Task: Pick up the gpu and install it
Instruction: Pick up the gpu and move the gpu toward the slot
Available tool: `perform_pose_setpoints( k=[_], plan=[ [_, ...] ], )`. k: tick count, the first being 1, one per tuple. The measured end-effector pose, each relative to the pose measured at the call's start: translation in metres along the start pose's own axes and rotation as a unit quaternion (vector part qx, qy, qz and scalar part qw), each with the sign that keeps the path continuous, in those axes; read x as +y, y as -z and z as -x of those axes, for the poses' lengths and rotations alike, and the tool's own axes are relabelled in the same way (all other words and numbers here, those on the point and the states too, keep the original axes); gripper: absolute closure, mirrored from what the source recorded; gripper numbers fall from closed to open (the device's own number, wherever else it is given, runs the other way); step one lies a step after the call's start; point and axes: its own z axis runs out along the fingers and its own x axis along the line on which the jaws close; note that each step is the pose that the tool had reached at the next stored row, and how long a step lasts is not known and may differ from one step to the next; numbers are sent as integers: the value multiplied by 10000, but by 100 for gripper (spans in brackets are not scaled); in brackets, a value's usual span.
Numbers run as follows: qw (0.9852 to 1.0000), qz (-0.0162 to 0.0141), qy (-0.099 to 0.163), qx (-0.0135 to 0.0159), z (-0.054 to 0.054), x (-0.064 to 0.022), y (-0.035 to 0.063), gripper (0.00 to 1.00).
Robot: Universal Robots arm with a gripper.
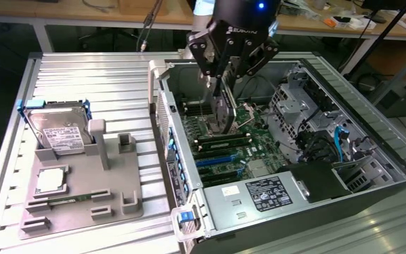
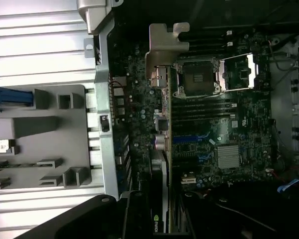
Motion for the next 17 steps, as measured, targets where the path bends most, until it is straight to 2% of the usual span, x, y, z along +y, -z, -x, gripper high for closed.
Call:
perform_pose_setpoints(
  k=[10, 13, 15, 17],
  plan=[
    [10000, 0, 1, 0, 461, 47, -33, 73],
    [10000, 0, 0, 0, 687, 69, -46, 73],
    [10000, -1, 0, 0, 796, 78, -49, 73],
    [10000, -1, 0, 0, 833, 82, -50, 73]
  ],
)
